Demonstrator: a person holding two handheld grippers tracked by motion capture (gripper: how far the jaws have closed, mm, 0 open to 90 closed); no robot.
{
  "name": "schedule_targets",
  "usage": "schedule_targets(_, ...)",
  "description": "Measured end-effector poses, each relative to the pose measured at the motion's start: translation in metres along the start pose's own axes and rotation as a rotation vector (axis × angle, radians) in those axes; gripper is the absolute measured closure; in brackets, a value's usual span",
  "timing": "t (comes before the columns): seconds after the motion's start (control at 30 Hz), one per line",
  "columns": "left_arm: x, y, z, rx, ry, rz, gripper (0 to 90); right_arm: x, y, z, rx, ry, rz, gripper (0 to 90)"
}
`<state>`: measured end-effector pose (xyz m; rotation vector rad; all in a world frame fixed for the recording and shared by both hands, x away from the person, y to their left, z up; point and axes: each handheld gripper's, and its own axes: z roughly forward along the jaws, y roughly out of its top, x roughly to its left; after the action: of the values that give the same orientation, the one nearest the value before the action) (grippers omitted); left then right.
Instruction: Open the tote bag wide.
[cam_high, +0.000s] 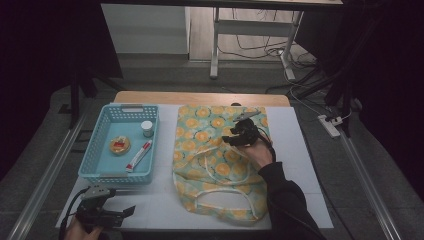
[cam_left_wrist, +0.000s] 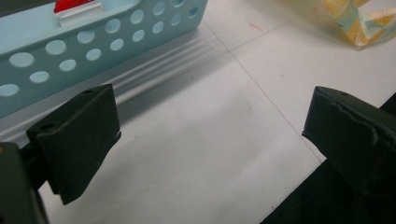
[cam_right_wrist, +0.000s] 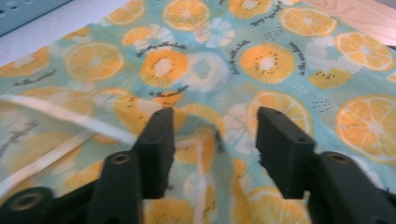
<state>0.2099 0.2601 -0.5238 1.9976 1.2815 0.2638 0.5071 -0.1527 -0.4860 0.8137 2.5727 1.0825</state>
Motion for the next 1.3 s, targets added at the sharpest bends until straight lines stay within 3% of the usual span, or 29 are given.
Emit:
schedule_targets(0.3, 0.0, 0.0, 0.0, 0.0, 0.001, -0.002, 4.0, 0.017, -0.005, -0.018, -0.018, 0.036, -0.022, 24.6)
schedule_targets(0.57, 0.0, 0.0, 0.0, 0.002, 0.002, -0.001, 4.1, 0.038, -0.018, -0.028, 0.013, 0.059, -0.032, 4.9)
schedule_targets(0.93, 0.0, 0.0, 0.0, 0.002, 0.003, -0.002, 4.2, 0.058, -0.043, -0.031, 0.056, 0.111, -0.048, 0.0)
schedule_targets(1.3, 0.0, 0.0, 0.0, 0.002, 0.003, -0.002, 4.2, 0.081, -0.059, -0.025, 0.111, 0.126, -0.101, 0.0)
